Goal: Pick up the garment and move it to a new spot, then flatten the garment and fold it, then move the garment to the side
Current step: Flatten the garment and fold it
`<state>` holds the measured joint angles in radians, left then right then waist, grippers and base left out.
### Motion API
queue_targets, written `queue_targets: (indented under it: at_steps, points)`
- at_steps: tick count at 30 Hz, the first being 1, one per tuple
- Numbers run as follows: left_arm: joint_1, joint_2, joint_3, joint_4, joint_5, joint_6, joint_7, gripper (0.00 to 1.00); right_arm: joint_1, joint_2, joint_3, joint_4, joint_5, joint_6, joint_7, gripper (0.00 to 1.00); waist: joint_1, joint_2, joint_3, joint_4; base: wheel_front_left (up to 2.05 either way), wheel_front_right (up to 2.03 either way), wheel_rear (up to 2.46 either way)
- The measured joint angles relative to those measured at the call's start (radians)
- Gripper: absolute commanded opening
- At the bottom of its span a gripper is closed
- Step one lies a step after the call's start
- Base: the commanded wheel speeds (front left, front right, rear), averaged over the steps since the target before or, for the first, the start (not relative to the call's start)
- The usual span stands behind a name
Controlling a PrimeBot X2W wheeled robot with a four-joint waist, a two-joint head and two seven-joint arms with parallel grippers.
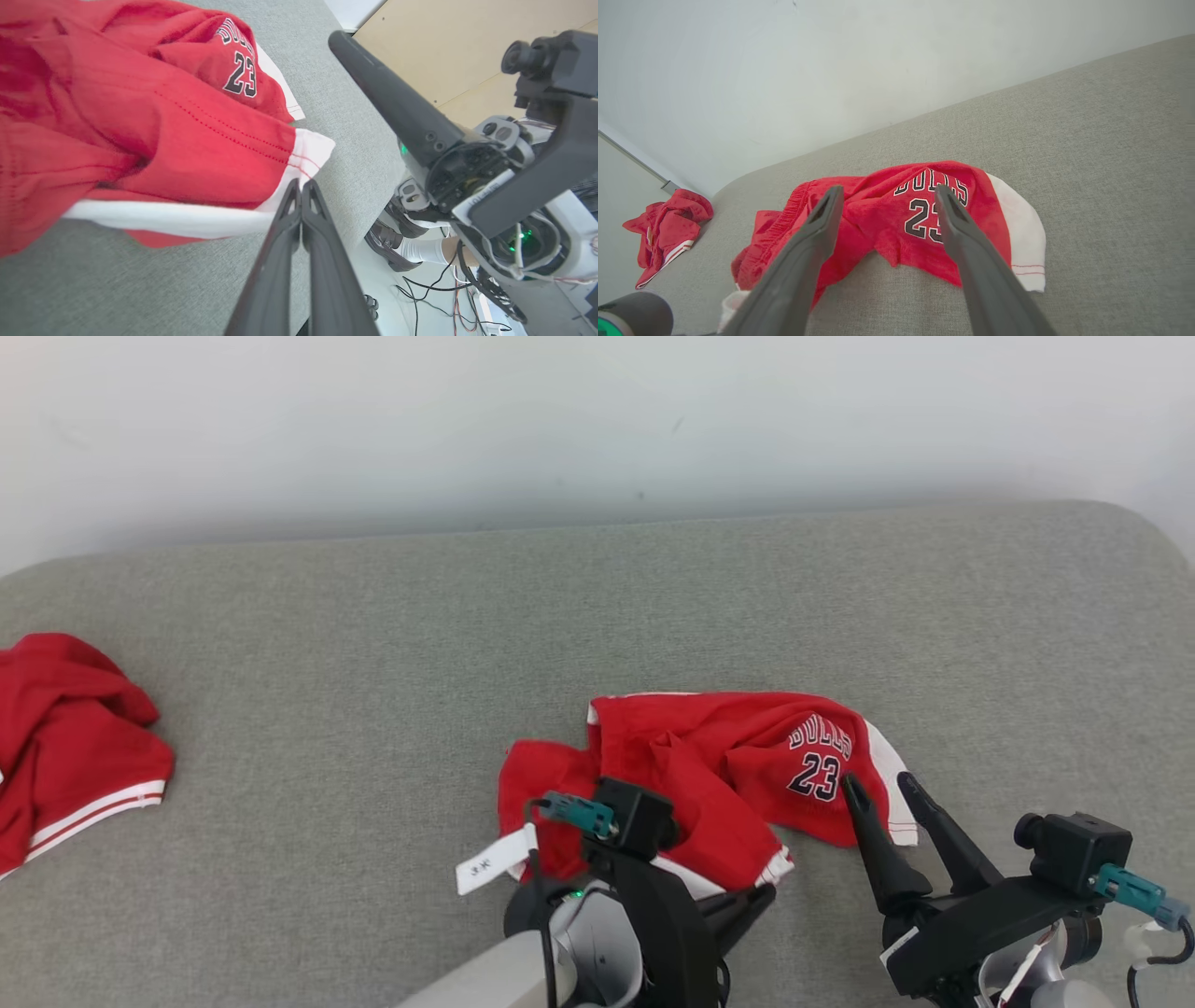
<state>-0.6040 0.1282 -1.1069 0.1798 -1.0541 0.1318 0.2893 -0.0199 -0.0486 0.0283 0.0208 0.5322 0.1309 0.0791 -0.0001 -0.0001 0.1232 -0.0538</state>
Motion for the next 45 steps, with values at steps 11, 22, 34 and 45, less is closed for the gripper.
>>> queue_targets:
  at_steps: [11,22,34,45]
  points:
    - [0.003,0.0,0.028,0.008,-0.022,0.019,-0.009,1.0,0.014,0.0,-0.034,-0.006,-0.005,0.0,0.005,1.0,0.0,0.0002,-0.027,-0.023,0.0,0.0,0.0]
    - [-0.147,0.109,0.094,0.028,0.027,0.146,0.073,1.0,0.024,0.0,-0.007,-0.005,0.002,0.0,0.004,1.0,0.0002,0.0001,-0.038,-0.036,0.0,0.0,0.0]
    - [-0.285,0.166,0.075,0.211,0.09,0.202,0.181,1.0,0.003,0.0,0.01,-0.011,0.012,0.0,-0.015,1.0,0.0002,0.0002,0.021,-0.123,0.0,0.0,0.0]
    - [-0.289,0.182,0.067,0.276,0.085,0.208,0.224,1.0,-0.014,0.0,0.016,-0.001,0.022,0.0,-0.041,1.0,0.0003,0.0002,0.092,-0.19,0.0,0.0,0.0]
